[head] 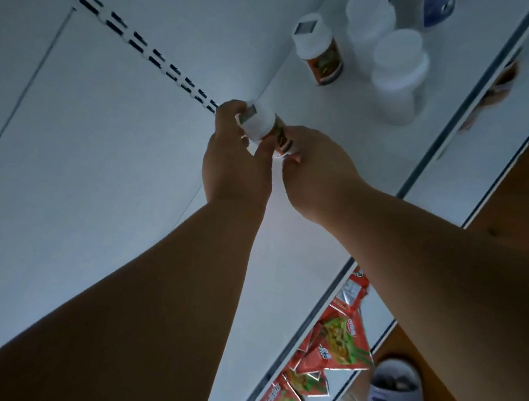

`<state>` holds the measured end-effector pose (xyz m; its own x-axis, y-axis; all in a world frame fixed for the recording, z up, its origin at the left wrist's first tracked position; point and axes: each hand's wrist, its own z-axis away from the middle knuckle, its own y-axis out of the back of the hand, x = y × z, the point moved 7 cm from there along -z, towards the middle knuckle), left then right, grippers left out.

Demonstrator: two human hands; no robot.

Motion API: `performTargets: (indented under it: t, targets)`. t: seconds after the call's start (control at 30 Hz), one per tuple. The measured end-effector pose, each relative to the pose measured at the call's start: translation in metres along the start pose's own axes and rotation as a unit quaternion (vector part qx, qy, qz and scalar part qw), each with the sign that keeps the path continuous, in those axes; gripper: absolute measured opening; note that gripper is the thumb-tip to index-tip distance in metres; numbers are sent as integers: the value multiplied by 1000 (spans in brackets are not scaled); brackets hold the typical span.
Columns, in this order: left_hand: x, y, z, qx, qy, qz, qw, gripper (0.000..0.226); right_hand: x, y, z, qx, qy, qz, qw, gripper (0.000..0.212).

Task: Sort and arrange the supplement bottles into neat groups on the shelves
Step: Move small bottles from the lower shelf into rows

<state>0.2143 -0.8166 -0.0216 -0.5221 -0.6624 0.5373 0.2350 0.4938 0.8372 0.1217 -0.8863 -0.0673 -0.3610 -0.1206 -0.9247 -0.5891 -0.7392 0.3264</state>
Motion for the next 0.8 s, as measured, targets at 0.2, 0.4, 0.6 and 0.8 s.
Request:
performTargets:
  t: [0.2,0.4,0.6,0.8]
  targets:
    - [7,12,14,-13,60,91,994,50,-5,8,14,18,-13,-48,999,42]
    - [55,78,109,-81,128,173,973,42,-40,62,104,-14,10,-36,999,29]
    - [176,185,225,-90,183,279,938,38,-147,178,245,-94,17,-12,995,23]
    - [271,295,297,-88,167,422,887,53,-274,262,343,-128,65,73,987,21]
